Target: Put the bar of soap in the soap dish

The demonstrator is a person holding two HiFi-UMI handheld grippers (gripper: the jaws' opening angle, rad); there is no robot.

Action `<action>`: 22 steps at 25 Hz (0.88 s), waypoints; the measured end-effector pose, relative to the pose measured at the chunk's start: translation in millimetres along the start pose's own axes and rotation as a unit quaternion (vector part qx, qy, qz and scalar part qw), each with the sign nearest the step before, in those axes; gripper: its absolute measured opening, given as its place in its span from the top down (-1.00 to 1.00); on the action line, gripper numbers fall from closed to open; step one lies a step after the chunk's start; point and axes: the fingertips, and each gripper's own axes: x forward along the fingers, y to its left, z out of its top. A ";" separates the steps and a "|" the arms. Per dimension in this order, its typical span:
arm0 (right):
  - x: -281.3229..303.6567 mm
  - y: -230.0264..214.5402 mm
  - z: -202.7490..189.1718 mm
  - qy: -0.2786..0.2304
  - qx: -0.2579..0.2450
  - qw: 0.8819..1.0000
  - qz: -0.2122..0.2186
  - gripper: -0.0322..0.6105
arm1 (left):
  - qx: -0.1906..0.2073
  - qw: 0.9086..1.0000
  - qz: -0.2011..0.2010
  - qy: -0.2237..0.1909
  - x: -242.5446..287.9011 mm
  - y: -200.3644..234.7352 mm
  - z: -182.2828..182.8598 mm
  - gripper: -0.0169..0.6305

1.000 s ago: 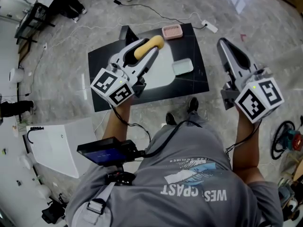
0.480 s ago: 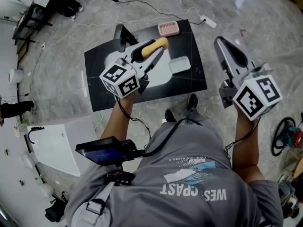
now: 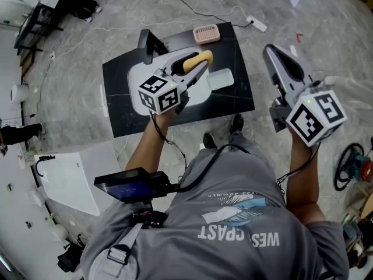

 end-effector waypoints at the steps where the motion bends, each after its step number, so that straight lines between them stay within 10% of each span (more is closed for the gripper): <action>1: 0.3 -1.0 0.0 0.001 0.001 1.000 0.000 0.88 | -0.003 1.000 0.000 0.005 2.6 1.2 -3.7 0.46; 22: -10.7 -35.9 -15.6 0.013 0.020 1.000 -0.011 0.88 | 0.008 0.990 0.016 0.137 58.3 17.6 -107.5 0.46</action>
